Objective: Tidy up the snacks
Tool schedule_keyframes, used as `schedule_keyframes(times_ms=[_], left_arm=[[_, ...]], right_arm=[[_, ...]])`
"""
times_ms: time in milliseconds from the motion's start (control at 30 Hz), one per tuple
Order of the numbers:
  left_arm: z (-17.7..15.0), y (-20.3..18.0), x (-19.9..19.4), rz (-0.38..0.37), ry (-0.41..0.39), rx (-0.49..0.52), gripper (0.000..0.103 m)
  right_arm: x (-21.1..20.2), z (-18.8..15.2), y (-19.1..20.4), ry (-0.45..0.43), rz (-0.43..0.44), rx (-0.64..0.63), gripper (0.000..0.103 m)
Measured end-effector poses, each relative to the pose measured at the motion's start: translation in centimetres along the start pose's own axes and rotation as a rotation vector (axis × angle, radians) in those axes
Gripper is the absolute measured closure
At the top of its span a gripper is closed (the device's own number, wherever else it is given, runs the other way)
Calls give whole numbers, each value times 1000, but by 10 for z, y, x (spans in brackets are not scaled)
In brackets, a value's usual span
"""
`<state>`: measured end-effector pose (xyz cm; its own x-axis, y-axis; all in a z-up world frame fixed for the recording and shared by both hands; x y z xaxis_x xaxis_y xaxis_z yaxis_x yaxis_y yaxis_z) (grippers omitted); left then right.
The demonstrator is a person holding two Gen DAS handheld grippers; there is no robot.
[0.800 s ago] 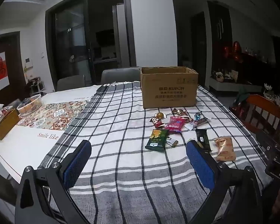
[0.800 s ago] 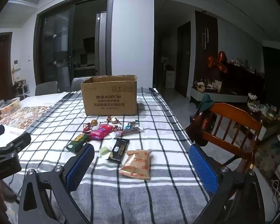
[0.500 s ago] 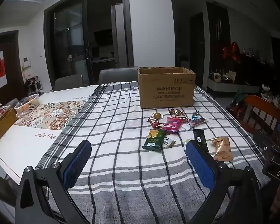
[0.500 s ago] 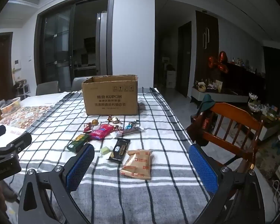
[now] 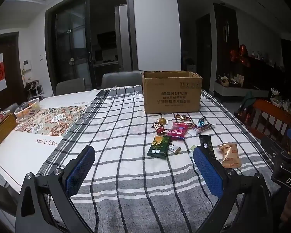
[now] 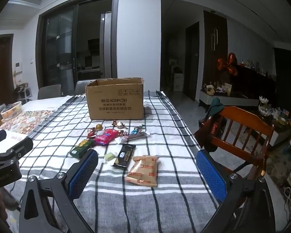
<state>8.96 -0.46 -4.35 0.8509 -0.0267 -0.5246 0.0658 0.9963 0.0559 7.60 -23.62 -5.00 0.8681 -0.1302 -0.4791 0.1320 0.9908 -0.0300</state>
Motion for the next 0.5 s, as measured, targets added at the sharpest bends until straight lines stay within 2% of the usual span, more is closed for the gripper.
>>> schedule_keyframes(times_ms=[500], left_arm=[[1, -1, 0, -1, -5, 1, 0]], right_arm=[[-1, 1, 1, -1, 1, 1, 1]])
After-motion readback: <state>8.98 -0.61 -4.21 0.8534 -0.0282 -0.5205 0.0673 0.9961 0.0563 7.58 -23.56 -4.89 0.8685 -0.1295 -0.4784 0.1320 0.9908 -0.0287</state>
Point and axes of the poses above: each gripper's, at about its wrist camera, not at the fingertips, and x roughly the way its jaws point, y to its left, z to its top, the point moved 10 cm from there along x, roughly the way its jaws point, and after that the axes turned 3 degrees about y, right-handed, at the moved point
